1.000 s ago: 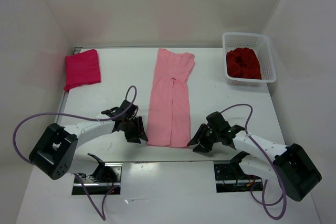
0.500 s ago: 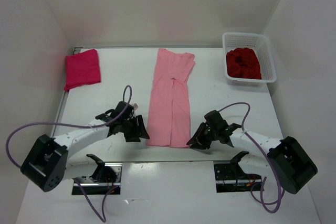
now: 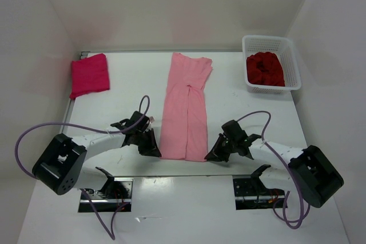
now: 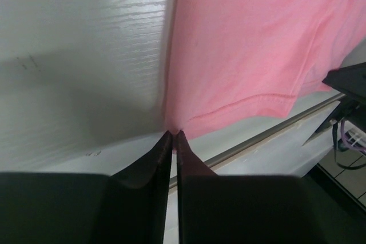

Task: Fold and stack the t-shirts
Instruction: Grab the bottom of the folded rectangular tshirt with both arms, then fold the folded rectangular tshirt in 1/3 of the way

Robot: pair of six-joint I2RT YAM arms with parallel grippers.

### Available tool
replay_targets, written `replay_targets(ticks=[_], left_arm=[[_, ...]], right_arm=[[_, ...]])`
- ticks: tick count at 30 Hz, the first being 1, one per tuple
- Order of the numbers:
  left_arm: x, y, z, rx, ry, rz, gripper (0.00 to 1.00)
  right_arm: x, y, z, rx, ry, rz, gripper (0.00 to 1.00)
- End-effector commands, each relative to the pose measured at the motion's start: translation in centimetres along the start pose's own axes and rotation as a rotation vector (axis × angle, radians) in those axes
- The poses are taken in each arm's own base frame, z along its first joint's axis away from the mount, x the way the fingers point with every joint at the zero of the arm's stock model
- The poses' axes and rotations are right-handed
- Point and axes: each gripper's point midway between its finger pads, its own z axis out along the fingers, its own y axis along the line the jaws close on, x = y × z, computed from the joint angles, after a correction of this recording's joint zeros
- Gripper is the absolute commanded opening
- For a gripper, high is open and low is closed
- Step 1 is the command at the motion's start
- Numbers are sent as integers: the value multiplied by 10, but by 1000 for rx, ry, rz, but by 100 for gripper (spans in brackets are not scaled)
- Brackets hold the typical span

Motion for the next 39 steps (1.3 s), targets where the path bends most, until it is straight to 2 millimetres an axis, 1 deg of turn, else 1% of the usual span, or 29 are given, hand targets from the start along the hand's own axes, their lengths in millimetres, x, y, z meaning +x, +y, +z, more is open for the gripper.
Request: replay_targets(ticks=[1, 2, 4, 6, 8, 9, 11, 14, 17, 18, 19, 20, 21, 23, 24, 25, 26, 27, 28, 29, 30, 31, 32, 33, 34, 35, 36, 37, 39], left_arm=[[7, -3, 0, 46, 15, 32, 8], [7, -5, -2, 58, 16, 35, 7], [16, 3, -2, 42, 31, 25, 3], [22, 1, -6, 54, 43, 21, 0], [33, 1, -13, 73, 56, -14, 0], [37, -5, -20, 110, 57, -16, 0], [52, -7, -30, 127, 103, -67, 0], [59, -14, -53, 150, 83, -75, 0], [46, -32, -67, 191, 41, -65, 0], [39, -36, -67, 194, 31, -73, 0], [23, -49, -75, 219, -7, -37, 0], [13, -52, -73, 204, -5, -33, 0], [-4, -57, -76, 190, -52, -8, 0], [-36, -65, -87, 176, -130, 33, 0], [-58, -78, -93, 189, -164, 48, 0], [-76, -84, -96, 205, -201, 57, 0], [-96, -78, -90, 187, -212, 27, 0], [-119, -86, -95, 192, -275, 55, 0], [-131, -89, -93, 197, -290, 53, 0], [-144, -84, -81, 182, -279, 44, 0], [-158, -83, -78, 170, -298, 50, 0], [-177, -94, -81, 176, -338, 74, 0], [-187, -89, -66, 151, -320, 57, 0], [-196, -91, -63, 151, -325, 71, 0], [-207, -83, -50, 112, -329, 66, 0], [-219, -92, -52, 123, -346, 76, 0], [-229, -88, -51, 109, -361, 75, 0], [-234, -83, -40, 95, -342, 64, 0], [-247, -81, -37, 86, -357, 67, 0]], right_arm=[[-8, 8, 0, -6, -36, -45, 7], [-1, 5, 1, 8, -19, -58, 4], [14, 0, 0, 15, 17, -61, 1], [40, -6, -1, 32, 82, -59, 0], [56, -8, -10, 22, 114, -43, 0], [63, -18, -16, 61, 130, -33, 0], [68, -8, -35, -7, 126, -21, 0], [79, 5, -58, -97, 160, 11, 0], [75, 16, -64, -141, 147, 7, 0], [64, 22, -65, -149, 106, 4, 0], [56, 21, -62, -107, 93, 2, 0], [42, 41, -71, -129, 48, -31, 0], [15, 46, -74, -119, -27, -86, 0], [-21, 49, -73, -47, -87, -111, 0], [-43, 68, -83, -74, -140, -194, 0], [-71, 71, -89, -71, -196, -173, 0], [-90, 92, -98, -102, -242, -205, 0], [-109, 87, -88, -48, -250, -222, 0], [-125, 88, -87, -30, -275, -221, 0], [-142, 98, -79, -18, -279, -237, 0], [-154, 96, -75, 6, -285, -255, 0], [-168, 111, -77, -7, -312, -282, 0], [-178, 107, -61, 26, -294, -277, 0], [-185, 106, -56, 45, -295, -292, 0], [-201, 117, -58, 37, -327, -305, 0], [-211, 119, -55, 36, -335, -298, 0], [-217, 116, -44, 51, -321, -299, 0], [-229, 124, -47, 37, -344, -298, 0], [-243, 128, -43, 32, -359, -303, 0]])
